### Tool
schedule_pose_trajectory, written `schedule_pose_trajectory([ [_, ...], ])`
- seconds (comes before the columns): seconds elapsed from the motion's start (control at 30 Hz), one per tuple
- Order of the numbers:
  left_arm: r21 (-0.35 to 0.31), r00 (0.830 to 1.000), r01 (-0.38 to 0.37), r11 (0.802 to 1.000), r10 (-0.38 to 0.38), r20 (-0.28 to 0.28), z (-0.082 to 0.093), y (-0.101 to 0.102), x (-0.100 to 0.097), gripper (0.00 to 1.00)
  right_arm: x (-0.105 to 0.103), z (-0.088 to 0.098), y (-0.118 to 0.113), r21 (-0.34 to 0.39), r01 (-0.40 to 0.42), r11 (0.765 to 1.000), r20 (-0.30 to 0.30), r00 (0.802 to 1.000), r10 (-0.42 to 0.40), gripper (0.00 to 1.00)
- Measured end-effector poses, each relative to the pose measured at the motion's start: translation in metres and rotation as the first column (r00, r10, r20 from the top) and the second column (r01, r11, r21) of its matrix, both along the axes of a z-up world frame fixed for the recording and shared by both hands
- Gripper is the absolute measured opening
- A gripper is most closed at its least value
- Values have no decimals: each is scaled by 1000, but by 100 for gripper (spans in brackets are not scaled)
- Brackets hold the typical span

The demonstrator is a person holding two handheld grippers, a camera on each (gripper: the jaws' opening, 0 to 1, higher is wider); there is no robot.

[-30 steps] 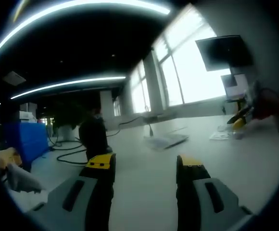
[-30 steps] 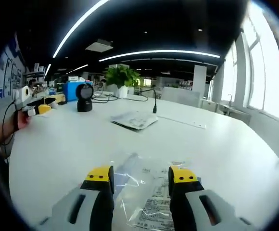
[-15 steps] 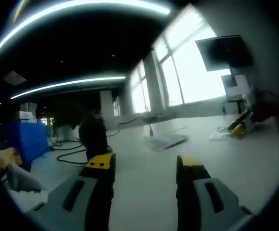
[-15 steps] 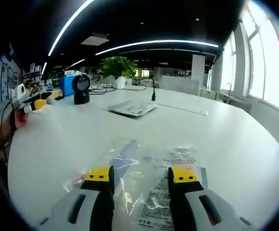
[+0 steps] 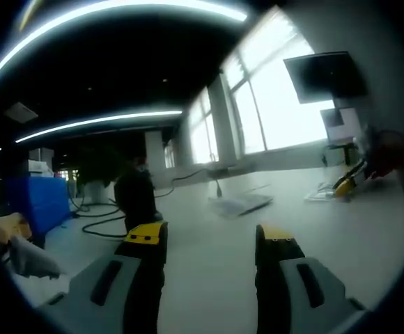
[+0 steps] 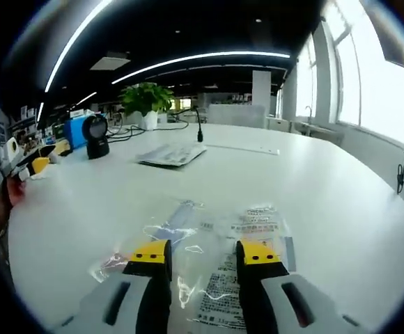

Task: Clip sheet goods on table flip sheet goods clip sheet goods scan sheet goods put sheet goods back to table

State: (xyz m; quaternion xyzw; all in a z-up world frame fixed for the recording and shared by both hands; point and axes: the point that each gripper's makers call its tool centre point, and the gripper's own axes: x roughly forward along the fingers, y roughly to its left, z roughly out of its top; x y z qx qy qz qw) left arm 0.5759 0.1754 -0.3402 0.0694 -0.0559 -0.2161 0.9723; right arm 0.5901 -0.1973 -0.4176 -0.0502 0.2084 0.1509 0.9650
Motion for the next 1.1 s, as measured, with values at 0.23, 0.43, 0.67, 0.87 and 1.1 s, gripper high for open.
schedule_pose_trajectory([
  [0.23,-2,1000,0,1000,0,1,1,0,-1,43,-17,2,1,6,-1,1000,2,1000,1,38],
  [0.43,2,1000,2,1000,-2,1,0,0,0,43,-21,3,7,4,-28,1000,14,1000,28,39],
  [0.67,6,1000,-1,1000,1,-1,-1,0,2,43,-24,5,14,5,-75,997,10,997,75,41],
  [0.87,8,1000,-2,1000,2,-3,-1,0,2,43,-22,5,14,-3,-82,997,12,997,82,42],
  [1.1,9,1000,0,1000,0,-4,-1,0,2,43,-10,36,2,107,-37,994,106,994,26,41],
])
